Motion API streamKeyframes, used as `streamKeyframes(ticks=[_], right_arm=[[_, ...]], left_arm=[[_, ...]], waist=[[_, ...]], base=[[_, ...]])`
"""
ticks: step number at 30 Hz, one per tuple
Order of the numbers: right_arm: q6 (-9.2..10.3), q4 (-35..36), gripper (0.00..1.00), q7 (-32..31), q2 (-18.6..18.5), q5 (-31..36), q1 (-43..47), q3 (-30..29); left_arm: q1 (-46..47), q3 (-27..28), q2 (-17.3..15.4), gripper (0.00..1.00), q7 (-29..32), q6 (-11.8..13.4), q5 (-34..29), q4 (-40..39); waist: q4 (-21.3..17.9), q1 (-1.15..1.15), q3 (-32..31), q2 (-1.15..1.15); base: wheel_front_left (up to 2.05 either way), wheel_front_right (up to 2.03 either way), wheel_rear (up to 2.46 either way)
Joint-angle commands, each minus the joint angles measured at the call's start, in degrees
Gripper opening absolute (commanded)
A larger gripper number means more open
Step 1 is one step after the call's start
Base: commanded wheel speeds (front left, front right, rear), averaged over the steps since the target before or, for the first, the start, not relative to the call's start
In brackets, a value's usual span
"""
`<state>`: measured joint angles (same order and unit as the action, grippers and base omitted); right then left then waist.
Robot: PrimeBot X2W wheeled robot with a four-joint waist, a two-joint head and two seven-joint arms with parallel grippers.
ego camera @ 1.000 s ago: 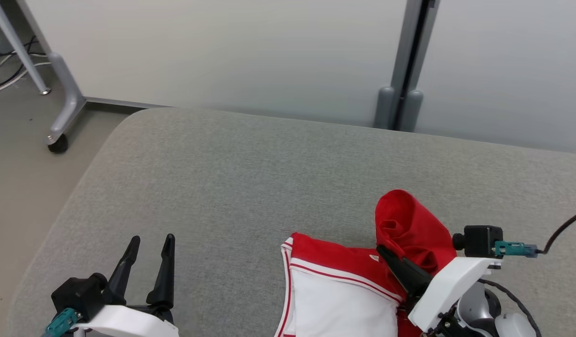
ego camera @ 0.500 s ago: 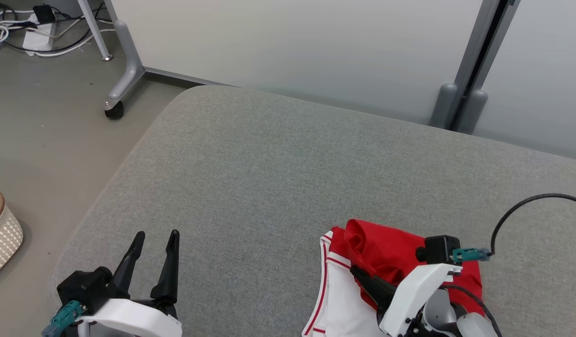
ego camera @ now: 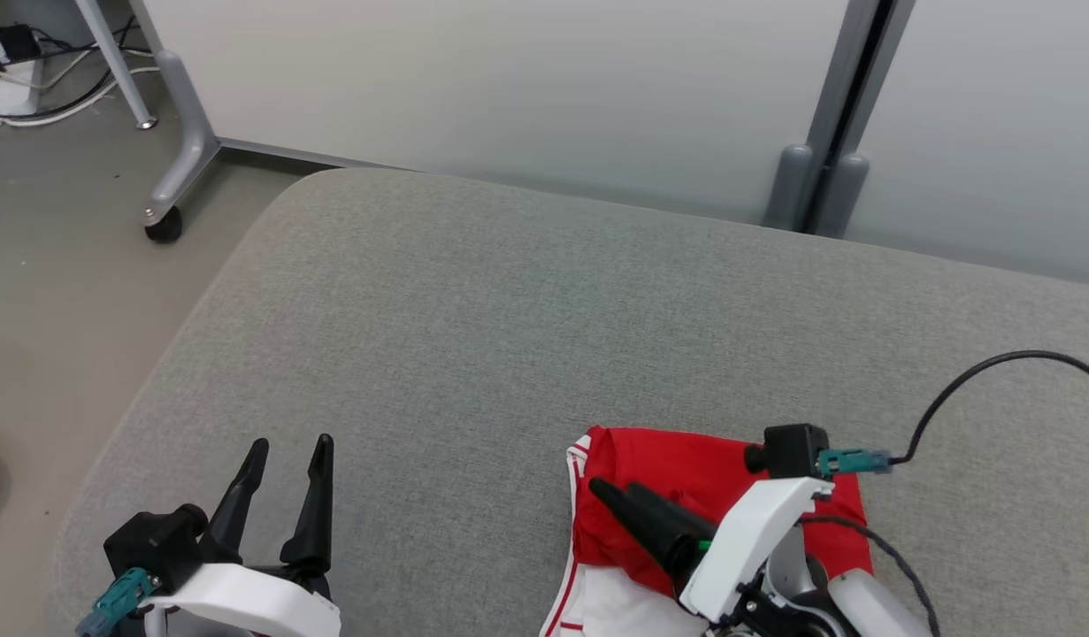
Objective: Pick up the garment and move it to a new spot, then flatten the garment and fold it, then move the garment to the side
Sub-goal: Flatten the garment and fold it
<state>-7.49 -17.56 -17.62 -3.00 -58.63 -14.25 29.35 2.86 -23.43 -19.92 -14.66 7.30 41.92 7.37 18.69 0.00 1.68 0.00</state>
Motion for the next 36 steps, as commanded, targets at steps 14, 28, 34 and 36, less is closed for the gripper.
streamKeyframes(ticks=[14,28,34,36], right_arm=[[-0.02,9.94,1.00,7.48,-13.48,-0.55,0.34,-12.48],[-0.02,-2.88,0.00,4.17,-9.60,-2.02,0.47,-11.07],[-0.02,-9.34,0.00,-3.87,-7.00,-6.64,-1.52,-7.93],[-0.02,-10.72,0.00,-6.34,-6.70,-8.00,-1.52,-7.08]], left_arm=[[-1.09,2.59,-0.05,1.00,-0.48,0.64,-1.49,-1.64],[-1.18,2.78,0.34,1.00,-0.52,0.07,-2.74,-1.92],[-0.61,2.55,0.50,1.00,-0.35,0.05,-2.69,-1.57],[-0.58,2.50,0.64,1.00,-0.35,0.10,-2.60,-1.37]], waist=[[-5.74,0.00,-1.50,0.00],[-3.83,0.00,-1.35,0.00],[-2.22,0.00,-0.65,0.00],[-1.91,0.00,-0.65,0.00]], base=[[0.00,0.00,0.00],[0.00,0.00,0.00],[0.00,0.00,0.00],[0.00,0.00,0.00]])
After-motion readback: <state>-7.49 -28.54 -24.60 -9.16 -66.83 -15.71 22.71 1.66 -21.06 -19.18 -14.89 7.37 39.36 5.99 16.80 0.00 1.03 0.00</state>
